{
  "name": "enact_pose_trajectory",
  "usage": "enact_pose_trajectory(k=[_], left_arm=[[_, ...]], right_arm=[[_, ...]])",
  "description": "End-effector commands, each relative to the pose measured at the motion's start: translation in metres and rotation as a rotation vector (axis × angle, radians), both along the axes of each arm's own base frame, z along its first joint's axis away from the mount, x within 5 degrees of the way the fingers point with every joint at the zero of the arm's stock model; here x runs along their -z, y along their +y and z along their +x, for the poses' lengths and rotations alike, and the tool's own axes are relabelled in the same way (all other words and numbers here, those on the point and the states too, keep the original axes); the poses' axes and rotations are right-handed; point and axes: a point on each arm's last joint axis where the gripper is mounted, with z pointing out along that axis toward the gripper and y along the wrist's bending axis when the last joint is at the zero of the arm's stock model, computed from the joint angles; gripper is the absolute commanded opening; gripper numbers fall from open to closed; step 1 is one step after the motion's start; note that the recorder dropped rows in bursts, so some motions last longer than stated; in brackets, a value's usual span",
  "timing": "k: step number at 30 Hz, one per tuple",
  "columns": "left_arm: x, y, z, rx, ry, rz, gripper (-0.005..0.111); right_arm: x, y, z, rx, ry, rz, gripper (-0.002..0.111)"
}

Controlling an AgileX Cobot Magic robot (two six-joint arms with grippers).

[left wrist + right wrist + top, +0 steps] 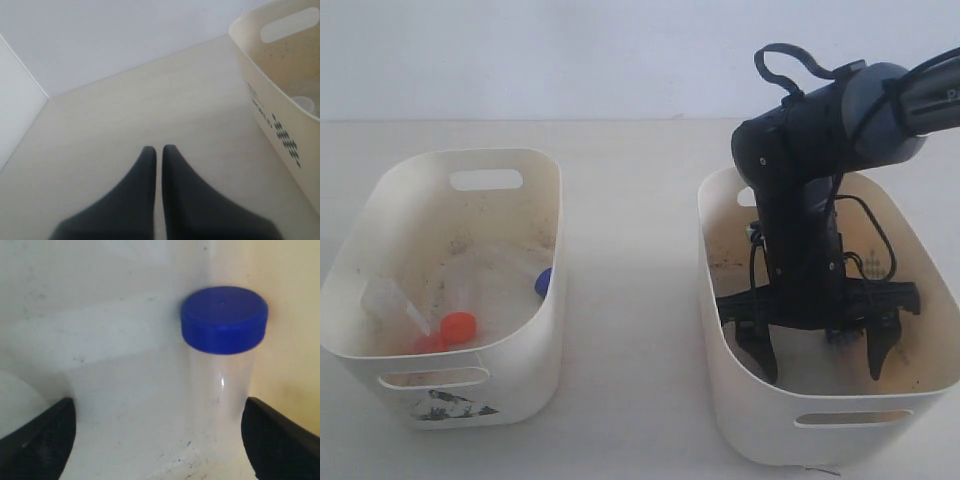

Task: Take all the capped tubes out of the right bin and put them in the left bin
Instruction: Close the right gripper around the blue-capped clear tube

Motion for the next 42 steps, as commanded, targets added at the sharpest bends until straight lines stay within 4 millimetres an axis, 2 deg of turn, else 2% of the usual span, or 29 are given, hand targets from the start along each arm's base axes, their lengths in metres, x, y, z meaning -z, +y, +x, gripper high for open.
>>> enact_pose_trajectory(k=[1, 12, 14, 19, 23, 27, 35, 42], left_arm=[[-0.001, 0.0, 0.0, 0.003, -0.006, -0.011, 0.004], [-0.001, 0.0, 0.0, 0.003, -0.006, -0.011, 0.004], [-0.001, 0.0, 0.0, 0.003, -0.006, -0.011, 0.004], [-0.001, 0.0, 0.0, 0.003, -0.006, -0.011, 0.004], [-0.001, 0.0, 0.0, 0.003, -0.006, -0.011, 0.004], [-0.001, 0.0, 0.0, 0.003, -0.006, -0.011, 0.004], [-0.001, 0.0, 0.0, 0.003, -0.006, -0.011, 0.004], [-0.001, 0.0, 0.0, 0.003, -0.006, -0.011, 0.004]], right_arm=[[0.027, -0.002, 0.008, -0.076, -0.064, -0.012, 0.083], [0.027, -0.005, 0.01, -0.113, -0.069, -0.029, 0.083], [0.027, -0.004, 0.01, -0.106, -0.07, -0.021, 0.078], [0.027, -0.003, 0.009, -0.087, -0.064, -0.014, 0.047], [0.027, -0.003, 0.008, -0.083, -0.056, -0.013, 0.027], [0.027, -0.003, 0.006, -0.111, -0.031, -0.006, 0.001], [0.019, -0.003, 0.004, -0.134, -0.011, 0.009, 0.0], [-0.019, 0.0, 0.004, -0.139, -0.117, 0.075, 0.0]])
